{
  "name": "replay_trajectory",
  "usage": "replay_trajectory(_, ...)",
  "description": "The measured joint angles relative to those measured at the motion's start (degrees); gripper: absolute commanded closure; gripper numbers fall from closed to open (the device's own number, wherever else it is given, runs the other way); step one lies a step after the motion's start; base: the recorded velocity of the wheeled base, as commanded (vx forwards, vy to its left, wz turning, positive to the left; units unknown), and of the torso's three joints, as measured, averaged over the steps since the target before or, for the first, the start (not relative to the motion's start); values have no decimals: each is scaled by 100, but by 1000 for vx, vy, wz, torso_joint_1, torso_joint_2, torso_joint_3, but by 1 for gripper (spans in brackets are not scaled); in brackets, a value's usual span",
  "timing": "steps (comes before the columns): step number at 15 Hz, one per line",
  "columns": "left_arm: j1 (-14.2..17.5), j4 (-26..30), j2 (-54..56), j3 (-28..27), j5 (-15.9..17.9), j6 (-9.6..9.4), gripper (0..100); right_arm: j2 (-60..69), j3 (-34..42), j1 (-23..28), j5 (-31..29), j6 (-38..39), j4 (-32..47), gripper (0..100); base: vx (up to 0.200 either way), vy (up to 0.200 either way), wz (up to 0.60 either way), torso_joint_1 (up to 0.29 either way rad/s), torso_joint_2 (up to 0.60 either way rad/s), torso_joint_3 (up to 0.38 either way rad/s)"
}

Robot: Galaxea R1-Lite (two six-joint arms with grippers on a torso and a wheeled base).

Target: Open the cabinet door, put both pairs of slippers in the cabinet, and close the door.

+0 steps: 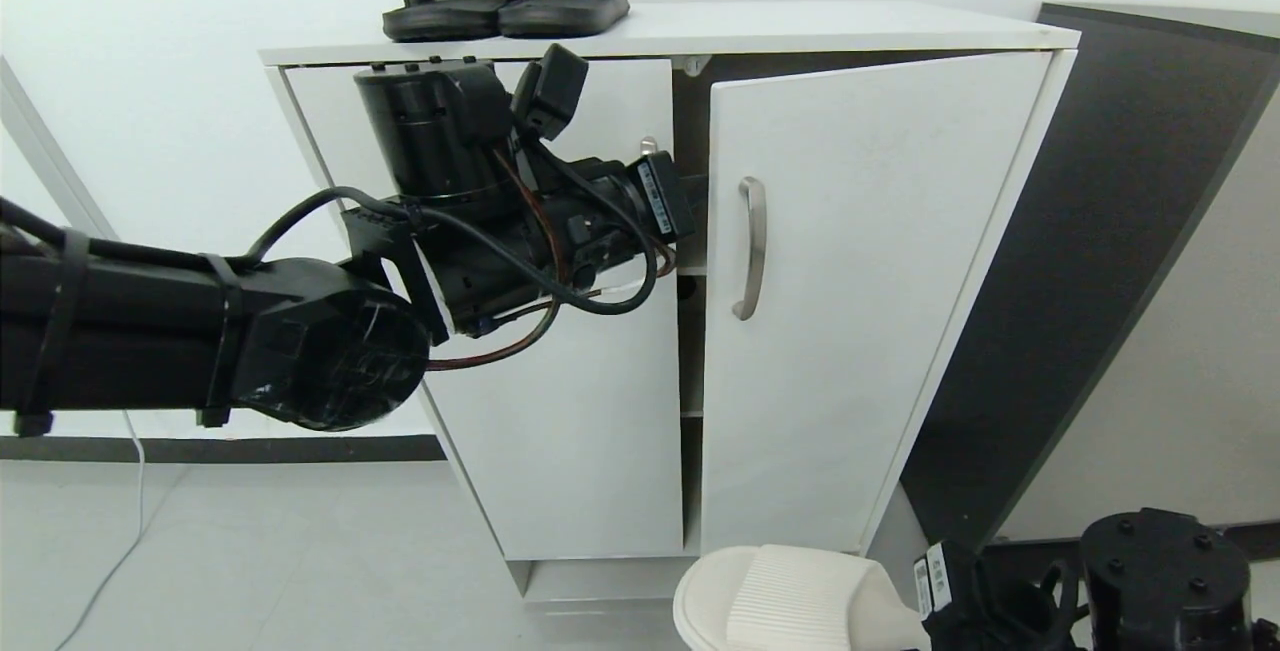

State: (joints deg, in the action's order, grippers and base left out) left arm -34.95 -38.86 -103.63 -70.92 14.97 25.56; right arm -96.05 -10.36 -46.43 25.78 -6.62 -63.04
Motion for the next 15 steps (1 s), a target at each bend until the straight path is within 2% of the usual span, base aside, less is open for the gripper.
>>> replay_trajectory(5,-66,2,-133,-16,40,-2,100,-1,139,-285,-4,-148,11,100,-200,0,0,0,2,2)
replay_trajectory(7,-339,-106,-255,-46,49,-116,100,-1,194,-400,-4,-293,12,100,-200,0,0,5,0,2)
replay_trajectory(9,-914,-512,-488,-96,46,-349,100,-4,213,-464,-17,-304,12,100,-200,0,0,-2,0,2)
replay_trajectory(11,-1172,-912,-708,-217,-4,-419,100,-4,218,-480,-20,-304,15,100,0,0,0,0,0,0)
replay_trajectory(13,-1104,-1009,-805,-239,-22,-424,100,-15,218,-491,-15,-304,4,100,0,0,0,0,0,0)
replay_trajectory(15,-907,-1057,-791,-165,-200,-427,100,-45,183,-480,-22,-304,-10,100,0,0,0,0,0,0)
